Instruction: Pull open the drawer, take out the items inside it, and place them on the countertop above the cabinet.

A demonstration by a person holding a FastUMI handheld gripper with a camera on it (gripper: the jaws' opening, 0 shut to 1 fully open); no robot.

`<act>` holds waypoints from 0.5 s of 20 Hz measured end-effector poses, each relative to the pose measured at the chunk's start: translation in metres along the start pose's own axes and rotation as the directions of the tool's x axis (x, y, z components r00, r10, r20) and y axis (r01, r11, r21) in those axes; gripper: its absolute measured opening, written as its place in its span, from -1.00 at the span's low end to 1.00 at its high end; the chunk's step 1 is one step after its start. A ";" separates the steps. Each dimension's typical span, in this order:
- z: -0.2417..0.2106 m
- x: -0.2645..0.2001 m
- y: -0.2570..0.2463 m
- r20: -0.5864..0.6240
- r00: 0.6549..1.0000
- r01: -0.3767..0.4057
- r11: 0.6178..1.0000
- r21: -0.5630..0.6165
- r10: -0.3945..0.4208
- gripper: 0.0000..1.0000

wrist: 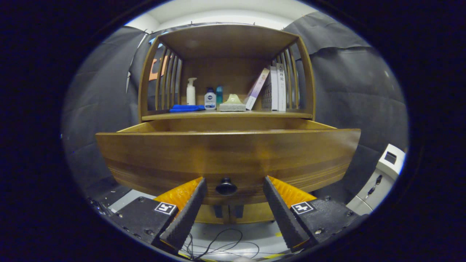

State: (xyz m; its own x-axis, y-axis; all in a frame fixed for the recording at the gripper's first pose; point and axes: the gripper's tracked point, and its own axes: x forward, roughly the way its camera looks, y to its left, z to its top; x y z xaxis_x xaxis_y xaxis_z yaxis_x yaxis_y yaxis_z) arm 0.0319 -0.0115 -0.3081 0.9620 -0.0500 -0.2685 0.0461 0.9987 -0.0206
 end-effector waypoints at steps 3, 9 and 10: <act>-0.001 -0.001 0.003 0.001 1.000 -0.014 1.000 0.005 0.014 0.97; 0.000 0.000 0.004 0.010 1.000 -0.022 1.000 -0.006 0.022 0.96; 0.002 0.000 0.004 0.013 1.000 -0.022 1.000 -0.007 0.022 0.96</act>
State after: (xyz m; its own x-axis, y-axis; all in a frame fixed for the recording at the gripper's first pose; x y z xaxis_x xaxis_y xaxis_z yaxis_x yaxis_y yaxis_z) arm 0.0325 -0.0073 -0.3064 0.9661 -0.0281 -0.2566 0.0234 0.9995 -0.0212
